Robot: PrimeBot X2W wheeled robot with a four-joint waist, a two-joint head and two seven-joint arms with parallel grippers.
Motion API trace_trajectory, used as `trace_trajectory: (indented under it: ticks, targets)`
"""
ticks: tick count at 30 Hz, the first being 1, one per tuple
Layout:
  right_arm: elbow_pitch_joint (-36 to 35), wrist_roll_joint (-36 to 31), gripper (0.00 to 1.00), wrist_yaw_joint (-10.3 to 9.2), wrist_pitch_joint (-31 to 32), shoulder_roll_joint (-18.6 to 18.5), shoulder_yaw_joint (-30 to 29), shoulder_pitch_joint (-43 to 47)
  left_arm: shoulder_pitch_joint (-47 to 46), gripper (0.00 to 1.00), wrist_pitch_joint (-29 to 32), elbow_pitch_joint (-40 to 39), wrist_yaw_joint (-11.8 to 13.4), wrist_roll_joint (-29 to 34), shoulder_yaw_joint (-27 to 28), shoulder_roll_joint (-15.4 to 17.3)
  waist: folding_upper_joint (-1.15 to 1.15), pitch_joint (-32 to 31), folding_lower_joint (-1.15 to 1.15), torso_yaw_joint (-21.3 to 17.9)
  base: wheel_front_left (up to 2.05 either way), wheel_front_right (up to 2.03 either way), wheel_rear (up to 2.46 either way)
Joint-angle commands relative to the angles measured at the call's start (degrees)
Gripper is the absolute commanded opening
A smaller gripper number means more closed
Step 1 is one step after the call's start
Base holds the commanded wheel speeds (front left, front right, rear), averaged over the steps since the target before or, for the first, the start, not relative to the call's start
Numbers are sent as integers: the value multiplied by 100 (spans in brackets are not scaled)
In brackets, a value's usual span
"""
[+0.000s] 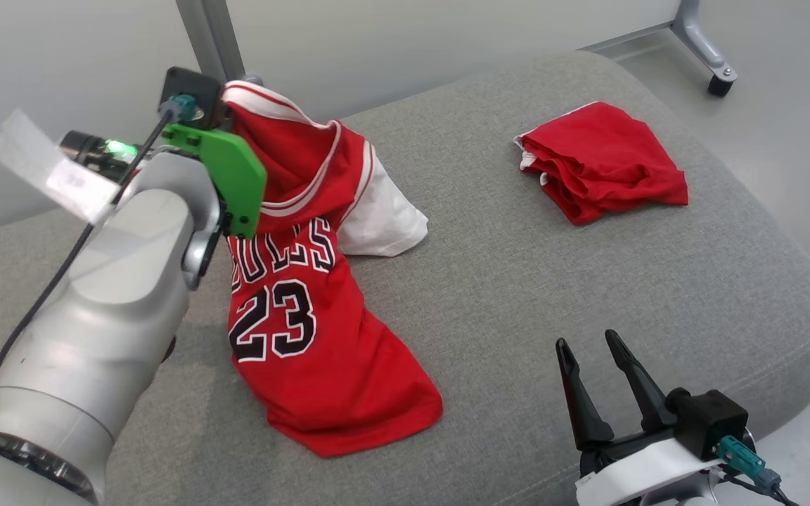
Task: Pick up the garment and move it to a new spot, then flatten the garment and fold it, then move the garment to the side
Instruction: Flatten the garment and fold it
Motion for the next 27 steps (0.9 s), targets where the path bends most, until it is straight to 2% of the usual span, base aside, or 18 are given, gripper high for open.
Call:
trace_trajectory:
  ticks: [1, 2, 3, 9, 14, 17, 21, 24, 27]
  targets:
    - [2, 38, 100, -4, -15, -2, 11, -33, 145, 39, -306, 143, 166, 111, 28, 191, 0, 120, 0, 30, 0, 0, 0]
    - [21, 31, 100, -4, -15, -2, 31, -31, 164, 83, -472, 212, 255, 128, 70, 264, 0, 142, 0, 70, 0, 0, 0]
    - [37, 41, 100, -4, -15, -2, 34, -32, 199, 100, -651, 273, 316, 130, 105, 321, 0, 161, 0, 121, 0, 0, 0]
    - [255, 365, 100, -4, -15, -2, 254, -62, 583, 100, -1515, 348, 228, -130, 418, 529, 0, 204, 0, 578, 0, 0, 0]
    - [701, 555, 100, -2, -15, -3, 649, -226, 1042, 100, -1861, -51, 377, -263, 767, 679, 0, 176, 0, 968, 0, 0, 0]
    - [1103, 742, 100, -2, -15, -11, 820, -384, 1596, 100, -1899, -1179, 687, 32, 1291, 898, 0, 187, 0, 1280, 0, 0, 0]
    - [1599, 965, 100, -2, -15, -8, 908, -704, 2993, 100, -1887, -2827, 1068, 651, 1958, 990, 0, 177, 0, 1703, 0, 0, 0]
    - [1938, 1043, 100, -2, -15, -8, 897, -916, 3927, 100, -1888, -3782, 1230, 1063, 2352, 850, 0, 173, 0, 1960, 0, 0, 0]
    - [2281, 1023, 100, -2, -16, -16, 711, -1131, 4684, 100, -1888, -4437, 1256, 1483, 2602, 647, 0, 194, 0, 2199, 0, 0, 0]
